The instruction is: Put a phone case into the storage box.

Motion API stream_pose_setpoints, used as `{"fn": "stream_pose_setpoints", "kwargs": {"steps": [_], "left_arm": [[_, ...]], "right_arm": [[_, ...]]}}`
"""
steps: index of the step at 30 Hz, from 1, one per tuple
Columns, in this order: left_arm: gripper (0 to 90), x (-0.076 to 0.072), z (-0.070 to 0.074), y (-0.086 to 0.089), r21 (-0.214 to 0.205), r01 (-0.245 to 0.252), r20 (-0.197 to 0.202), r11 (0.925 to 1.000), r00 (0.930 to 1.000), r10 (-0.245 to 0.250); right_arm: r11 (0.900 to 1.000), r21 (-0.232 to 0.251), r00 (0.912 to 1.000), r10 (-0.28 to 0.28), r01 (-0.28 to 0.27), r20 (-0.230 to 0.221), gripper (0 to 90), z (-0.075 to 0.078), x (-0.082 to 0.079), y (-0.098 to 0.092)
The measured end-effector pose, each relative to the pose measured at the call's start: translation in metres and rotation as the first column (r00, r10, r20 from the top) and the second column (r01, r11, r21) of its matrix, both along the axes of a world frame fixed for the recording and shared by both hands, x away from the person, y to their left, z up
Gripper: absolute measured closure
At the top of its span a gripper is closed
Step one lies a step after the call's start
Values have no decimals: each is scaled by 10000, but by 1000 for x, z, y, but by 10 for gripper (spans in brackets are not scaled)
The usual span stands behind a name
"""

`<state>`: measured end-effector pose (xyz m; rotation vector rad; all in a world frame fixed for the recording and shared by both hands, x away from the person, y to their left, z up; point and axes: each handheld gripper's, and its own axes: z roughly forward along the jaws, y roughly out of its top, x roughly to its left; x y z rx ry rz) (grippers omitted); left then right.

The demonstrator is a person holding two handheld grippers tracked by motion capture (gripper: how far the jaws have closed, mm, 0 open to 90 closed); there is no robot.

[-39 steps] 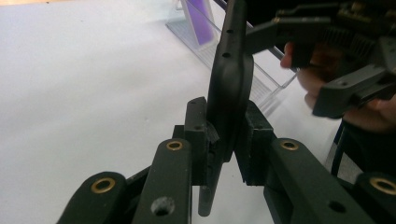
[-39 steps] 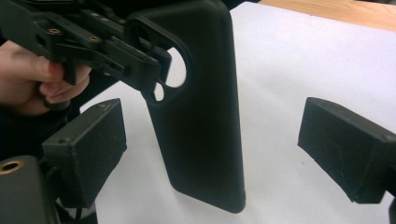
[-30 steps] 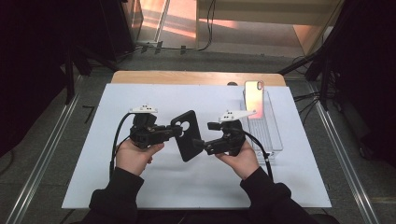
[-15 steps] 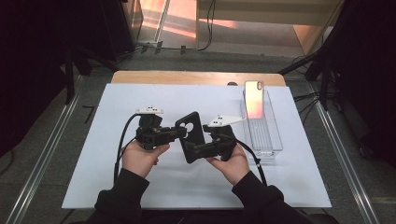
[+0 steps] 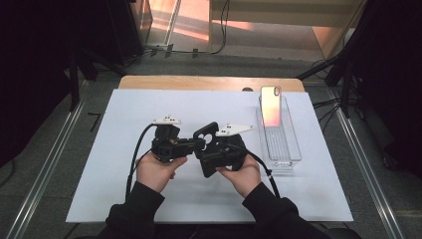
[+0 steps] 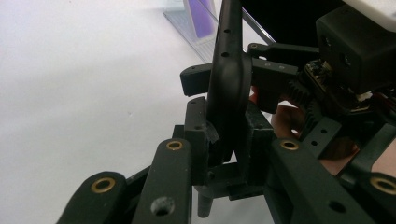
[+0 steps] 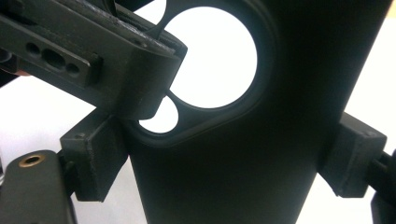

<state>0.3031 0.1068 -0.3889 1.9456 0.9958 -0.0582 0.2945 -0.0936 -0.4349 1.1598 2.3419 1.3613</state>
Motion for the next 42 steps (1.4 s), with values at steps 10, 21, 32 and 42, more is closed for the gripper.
{"fn": "stream_pose_setpoints", "kwargs": {"steps": [10,21,32,42], "left_arm": [[533,1,11,12,-885,439,-51,9951,9990,-445],[360,1,5,22,-486,1441,242,9884,9894,-1430],[347,-1,-21,32,-194,2288,113,9733,9735,-2286],[346,-4,-40,48,240,2107,15,9772,9775,-2108]], "right_arm": [[9999,-119,10000,66,-66,-45,134,2,4,-6],[9996,59,9992,-268,270,-281,134,8,19,-34],[9987,498,9996,60,-46,-275,133,28,27,-65],[9972,650,9982,386,-357,-450,133,43,33,-87]]}}
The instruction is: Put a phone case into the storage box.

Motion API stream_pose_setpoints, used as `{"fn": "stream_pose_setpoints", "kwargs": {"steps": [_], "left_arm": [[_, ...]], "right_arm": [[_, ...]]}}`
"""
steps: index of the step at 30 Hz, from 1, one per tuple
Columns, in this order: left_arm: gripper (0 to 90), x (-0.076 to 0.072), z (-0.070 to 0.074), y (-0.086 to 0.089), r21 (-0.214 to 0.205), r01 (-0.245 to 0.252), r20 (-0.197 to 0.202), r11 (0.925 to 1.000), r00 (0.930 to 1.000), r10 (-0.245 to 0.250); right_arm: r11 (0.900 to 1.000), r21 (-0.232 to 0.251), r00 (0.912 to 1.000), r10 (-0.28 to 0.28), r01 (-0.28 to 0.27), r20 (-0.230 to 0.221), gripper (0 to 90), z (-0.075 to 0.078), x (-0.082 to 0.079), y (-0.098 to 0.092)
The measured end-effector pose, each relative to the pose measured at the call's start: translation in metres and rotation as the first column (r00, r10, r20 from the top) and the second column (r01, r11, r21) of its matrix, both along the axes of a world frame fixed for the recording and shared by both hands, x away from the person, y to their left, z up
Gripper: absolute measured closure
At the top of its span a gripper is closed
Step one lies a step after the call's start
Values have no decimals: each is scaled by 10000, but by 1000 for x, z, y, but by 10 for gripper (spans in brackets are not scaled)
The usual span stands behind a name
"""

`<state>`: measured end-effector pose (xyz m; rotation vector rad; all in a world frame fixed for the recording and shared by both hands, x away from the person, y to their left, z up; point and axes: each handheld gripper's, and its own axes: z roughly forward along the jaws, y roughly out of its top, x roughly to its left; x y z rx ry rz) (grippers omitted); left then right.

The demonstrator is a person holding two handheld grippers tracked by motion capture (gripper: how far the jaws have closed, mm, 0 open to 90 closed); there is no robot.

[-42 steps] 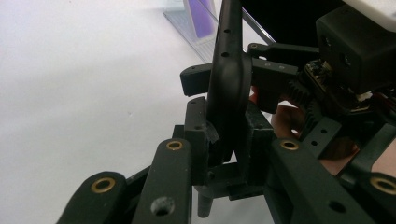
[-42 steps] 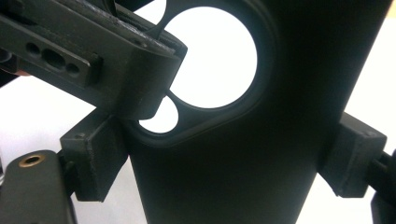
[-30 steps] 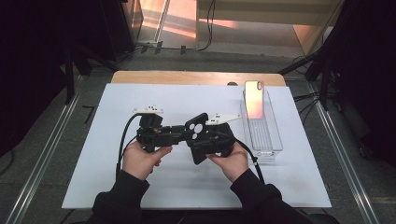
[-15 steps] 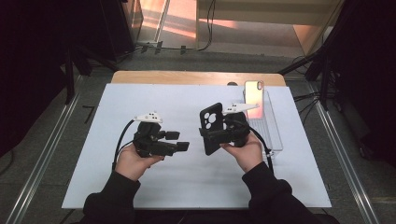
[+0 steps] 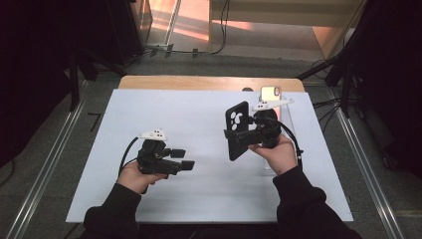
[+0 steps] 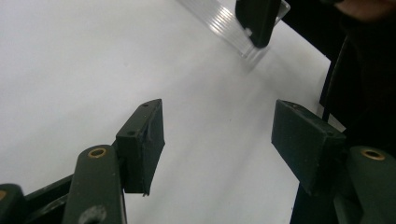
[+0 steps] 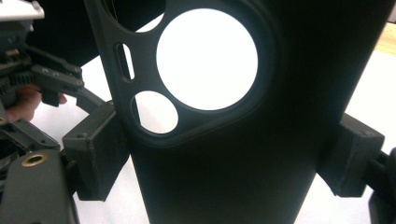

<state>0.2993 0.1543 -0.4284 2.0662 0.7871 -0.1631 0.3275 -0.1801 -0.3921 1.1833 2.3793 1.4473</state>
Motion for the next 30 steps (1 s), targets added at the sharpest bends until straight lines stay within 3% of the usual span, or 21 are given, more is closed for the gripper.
{"fn": "stream_pose_setpoints", "kwargs": {"steps": [6,18,25,30], "left_arm": [[346,-7,-10,13,57,38,184,10000,9998,-39],[346,-15,-22,31,134,-220,50,9997,9997,219],[346,-17,-24,37,133,-383,51,9992,9993,382],[346,-17,-25,41,102,-502,8,9987,9987,502]], "right_arm": [[9998,-63,9998,-190,189,-53,133,9,3,-14],[9937,-36,9936,-1120,1120,-137,133,21,7,-42],[9797,-8,9797,-2005,2005,-66,133,26,13,-60],[9641,-111,9641,-2653,2652,-89,133,27,19,-74]]}}
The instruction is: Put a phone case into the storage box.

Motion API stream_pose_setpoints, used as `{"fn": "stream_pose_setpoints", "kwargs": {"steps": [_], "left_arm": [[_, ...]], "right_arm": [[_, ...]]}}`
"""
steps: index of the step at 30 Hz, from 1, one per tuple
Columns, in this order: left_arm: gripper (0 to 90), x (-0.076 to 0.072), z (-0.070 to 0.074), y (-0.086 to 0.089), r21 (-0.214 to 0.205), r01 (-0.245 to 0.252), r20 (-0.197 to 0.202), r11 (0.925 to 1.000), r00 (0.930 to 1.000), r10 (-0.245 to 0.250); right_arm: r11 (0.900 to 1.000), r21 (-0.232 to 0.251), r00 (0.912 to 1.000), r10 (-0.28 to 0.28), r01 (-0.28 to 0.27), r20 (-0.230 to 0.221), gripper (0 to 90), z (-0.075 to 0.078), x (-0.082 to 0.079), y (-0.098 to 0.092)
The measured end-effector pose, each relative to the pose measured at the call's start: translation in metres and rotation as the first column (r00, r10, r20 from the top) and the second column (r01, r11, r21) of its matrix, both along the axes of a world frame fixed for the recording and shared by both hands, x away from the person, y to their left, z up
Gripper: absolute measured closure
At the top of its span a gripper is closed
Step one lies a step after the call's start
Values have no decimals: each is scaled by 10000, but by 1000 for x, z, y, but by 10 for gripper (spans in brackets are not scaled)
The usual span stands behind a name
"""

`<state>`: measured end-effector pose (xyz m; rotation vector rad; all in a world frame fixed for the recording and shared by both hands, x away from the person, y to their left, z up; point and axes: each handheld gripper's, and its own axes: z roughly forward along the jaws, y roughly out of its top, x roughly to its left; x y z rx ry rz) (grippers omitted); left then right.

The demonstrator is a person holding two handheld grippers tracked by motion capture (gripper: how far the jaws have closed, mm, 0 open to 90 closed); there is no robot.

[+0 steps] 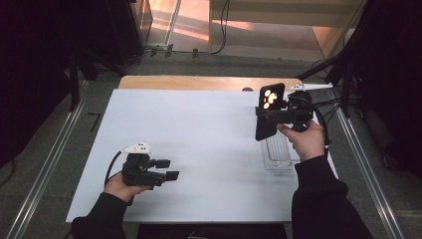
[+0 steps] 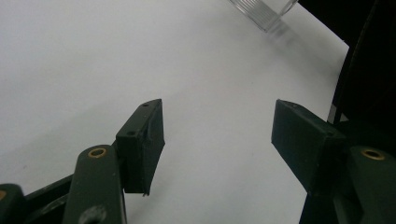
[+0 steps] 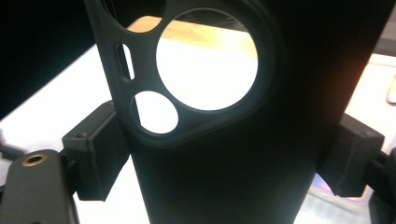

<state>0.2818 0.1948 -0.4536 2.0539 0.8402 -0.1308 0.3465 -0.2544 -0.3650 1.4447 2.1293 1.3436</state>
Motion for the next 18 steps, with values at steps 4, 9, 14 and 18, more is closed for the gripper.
{"fn": "stream_pose_setpoints", "kwargs": {"steps": [4,9,14,18], "left_arm": [[346,-3,1,2,5,-59,55,10000,10000,59],[346,-4,-1,4,16,-168,27,9999,9999,168],[346,-5,1,4,4,-222,119,9998,9997,222],[346,-5,1,4,3,-248,70,9997,9997,248]], "right_arm": [[9987,-49,9987,-512,513,70,133,0,6,-10],[9933,41,9932,-1154,1153,181,132,-3,15,-21],[9843,-10,9843,-1765,1765,98,132,-11,25,-31],[9771,-102,9771,-2123,2125,157,132,-21,33,-36]]}}
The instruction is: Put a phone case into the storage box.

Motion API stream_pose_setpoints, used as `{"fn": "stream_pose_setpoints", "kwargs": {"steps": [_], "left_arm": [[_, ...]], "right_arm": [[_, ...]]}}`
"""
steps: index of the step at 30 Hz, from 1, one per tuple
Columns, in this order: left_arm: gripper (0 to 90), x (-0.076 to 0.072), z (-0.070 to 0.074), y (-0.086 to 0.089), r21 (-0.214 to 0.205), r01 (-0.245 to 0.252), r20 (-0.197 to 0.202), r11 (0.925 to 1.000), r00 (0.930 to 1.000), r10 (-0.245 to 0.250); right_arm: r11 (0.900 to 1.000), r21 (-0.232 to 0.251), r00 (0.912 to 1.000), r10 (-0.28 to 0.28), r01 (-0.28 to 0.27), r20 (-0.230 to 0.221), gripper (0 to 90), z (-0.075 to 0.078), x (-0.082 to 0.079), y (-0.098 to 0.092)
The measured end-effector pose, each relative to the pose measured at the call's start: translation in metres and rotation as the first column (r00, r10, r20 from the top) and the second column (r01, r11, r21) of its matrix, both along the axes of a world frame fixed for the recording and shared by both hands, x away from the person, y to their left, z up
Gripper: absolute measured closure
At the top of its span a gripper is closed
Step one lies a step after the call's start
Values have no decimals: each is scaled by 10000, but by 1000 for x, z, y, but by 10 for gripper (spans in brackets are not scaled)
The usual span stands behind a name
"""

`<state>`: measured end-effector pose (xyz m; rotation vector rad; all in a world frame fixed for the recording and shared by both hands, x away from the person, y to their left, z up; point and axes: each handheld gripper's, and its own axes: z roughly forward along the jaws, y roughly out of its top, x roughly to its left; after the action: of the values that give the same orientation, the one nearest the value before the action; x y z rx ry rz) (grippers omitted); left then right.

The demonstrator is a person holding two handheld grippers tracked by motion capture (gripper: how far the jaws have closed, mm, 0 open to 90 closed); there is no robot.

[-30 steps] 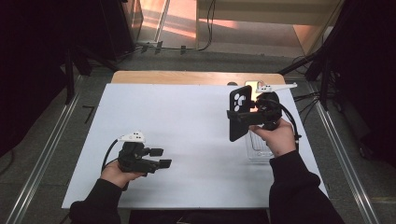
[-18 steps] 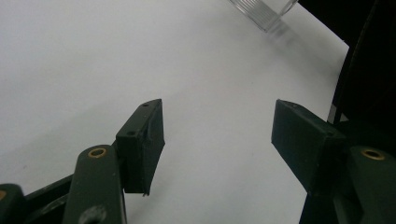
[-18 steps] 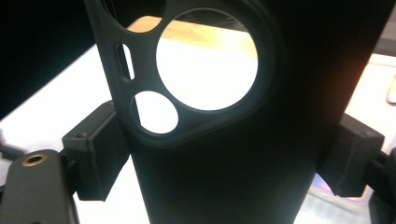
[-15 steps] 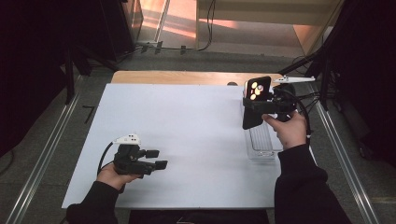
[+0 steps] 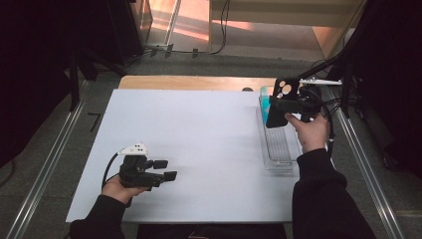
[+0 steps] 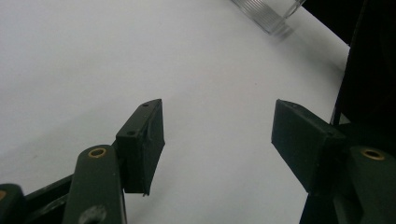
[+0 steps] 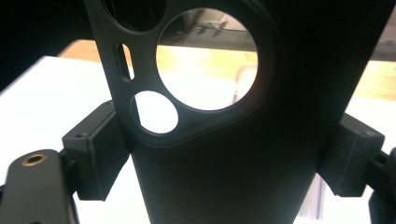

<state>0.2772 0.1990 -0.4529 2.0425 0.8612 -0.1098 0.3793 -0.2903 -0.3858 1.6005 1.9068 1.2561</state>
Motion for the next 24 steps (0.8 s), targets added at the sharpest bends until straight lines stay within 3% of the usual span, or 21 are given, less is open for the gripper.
{"fn": "stream_pose_setpoints", "kwargs": {"steps": [10,13,17,24], "left_arm": [[346,-2,0,1,60,23,16,10000,10000,-23],[346,-2,0,0,77,45,10,10000,10000,-45],[346,-1,-1,0,54,64,-7,10000,10000,-64],[346,-1,-2,-2,65,102,-9,9999,9999,-102]], "right_arm": [[9927,-975,9956,-768,713,-537,132,-29,24,1],[9912,-1026,9944,-899,839,-552,131,-36,30,2],[9913,-890,9879,-1069,972,-1119,131,-50,40,1],[9908,-817,9828,-1184,1076,-1417,130,-64,51,3]]}}
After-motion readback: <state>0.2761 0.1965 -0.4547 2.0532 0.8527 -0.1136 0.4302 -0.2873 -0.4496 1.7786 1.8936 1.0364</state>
